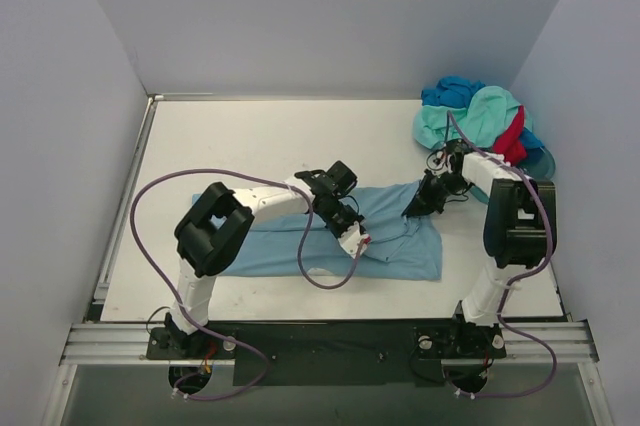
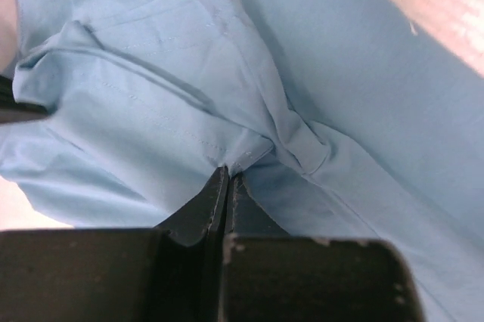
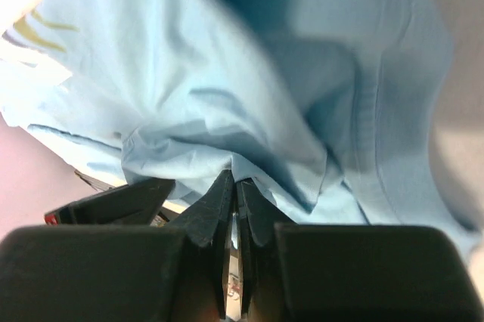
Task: Fold and stack the t-shirts
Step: Fold the other side of the tshirt into a rectangle
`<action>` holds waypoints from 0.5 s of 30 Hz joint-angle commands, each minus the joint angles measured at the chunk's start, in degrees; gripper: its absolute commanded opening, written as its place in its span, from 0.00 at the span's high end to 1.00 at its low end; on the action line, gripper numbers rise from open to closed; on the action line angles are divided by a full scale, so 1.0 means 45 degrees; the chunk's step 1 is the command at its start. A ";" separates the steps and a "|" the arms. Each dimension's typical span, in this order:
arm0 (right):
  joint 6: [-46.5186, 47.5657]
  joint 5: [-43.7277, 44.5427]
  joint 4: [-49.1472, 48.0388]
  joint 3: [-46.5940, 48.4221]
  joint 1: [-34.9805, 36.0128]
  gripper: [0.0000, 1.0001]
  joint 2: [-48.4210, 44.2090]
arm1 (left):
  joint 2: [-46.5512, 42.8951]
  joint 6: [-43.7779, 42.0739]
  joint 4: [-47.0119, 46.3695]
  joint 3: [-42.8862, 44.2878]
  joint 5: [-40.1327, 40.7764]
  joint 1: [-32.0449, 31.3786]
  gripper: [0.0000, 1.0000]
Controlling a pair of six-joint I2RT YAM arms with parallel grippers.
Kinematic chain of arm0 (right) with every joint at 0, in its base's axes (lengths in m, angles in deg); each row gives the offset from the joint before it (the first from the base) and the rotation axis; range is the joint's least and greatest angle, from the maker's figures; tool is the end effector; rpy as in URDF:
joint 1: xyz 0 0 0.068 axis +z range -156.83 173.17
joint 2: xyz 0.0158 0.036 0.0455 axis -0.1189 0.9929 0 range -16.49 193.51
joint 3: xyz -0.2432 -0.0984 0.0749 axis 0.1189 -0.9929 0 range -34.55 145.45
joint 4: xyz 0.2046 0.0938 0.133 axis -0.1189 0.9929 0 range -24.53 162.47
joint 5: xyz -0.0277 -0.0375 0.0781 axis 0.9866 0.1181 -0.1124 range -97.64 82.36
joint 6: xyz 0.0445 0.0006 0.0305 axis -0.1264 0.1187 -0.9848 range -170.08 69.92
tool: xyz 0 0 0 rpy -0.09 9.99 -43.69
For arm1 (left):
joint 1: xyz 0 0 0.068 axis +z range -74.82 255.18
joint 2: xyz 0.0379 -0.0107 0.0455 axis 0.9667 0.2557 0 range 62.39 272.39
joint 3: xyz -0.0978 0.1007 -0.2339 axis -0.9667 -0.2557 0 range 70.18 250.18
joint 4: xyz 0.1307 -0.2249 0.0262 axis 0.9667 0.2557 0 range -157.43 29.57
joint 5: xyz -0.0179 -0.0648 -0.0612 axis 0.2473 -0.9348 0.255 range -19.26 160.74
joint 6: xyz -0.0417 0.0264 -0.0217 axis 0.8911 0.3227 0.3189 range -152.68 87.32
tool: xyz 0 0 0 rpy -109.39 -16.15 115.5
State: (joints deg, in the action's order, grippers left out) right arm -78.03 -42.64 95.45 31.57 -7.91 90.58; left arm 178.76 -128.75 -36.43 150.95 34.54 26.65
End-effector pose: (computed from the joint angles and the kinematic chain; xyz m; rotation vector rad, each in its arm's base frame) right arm 0.3558 0.0137 0.1532 0.5591 2.7527 0.9700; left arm 0.2573 -0.3227 0.1619 2.4059 0.5920 -0.5332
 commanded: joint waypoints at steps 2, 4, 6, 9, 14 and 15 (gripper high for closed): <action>0.0720 -0.0171 0.1656 -0.0495 0.0142 1.00 -0.2267 | -0.0725 0.2385 0.2341 0.1735 -0.3141 0.0940 1.00; 0.0916 -0.0132 0.2009 -0.1001 0.0162 1.00 -0.2891 | -0.0705 0.1649 0.3706 0.2107 -0.3651 0.1272 1.00; 0.1034 -0.0093 0.2264 -0.1508 0.0162 1.00 -0.3302 | -0.0647 0.0824 0.4822 0.2265 -0.3925 0.1410 1.00; 0.1093 0.0063 0.2381 -0.2330 0.0649 1.00 -0.3772 | -0.0705 0.0393 0.5453 0.1994 -0.4122 0.1430 1.00; 0.1190 -0.0093 0.2382 -0.3717 0.1002 1.00 -0.4222 | -0.0589 0.0412 0.5961 0.1933 -0.5039 0.1449 1.00; 0.1248 -0.0073 0.2420 -0.3777 0.0963 1.00 -0.4222 | -0.0453 0.0296 0.6310 0.2049 -0.5234 0.1430 1.00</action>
State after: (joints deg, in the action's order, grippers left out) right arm -73.87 -42.64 102.51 16.93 -4.00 73.40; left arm 178.20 -125.27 -15.66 159.24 18.62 33.45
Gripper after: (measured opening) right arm 0.002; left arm 0.026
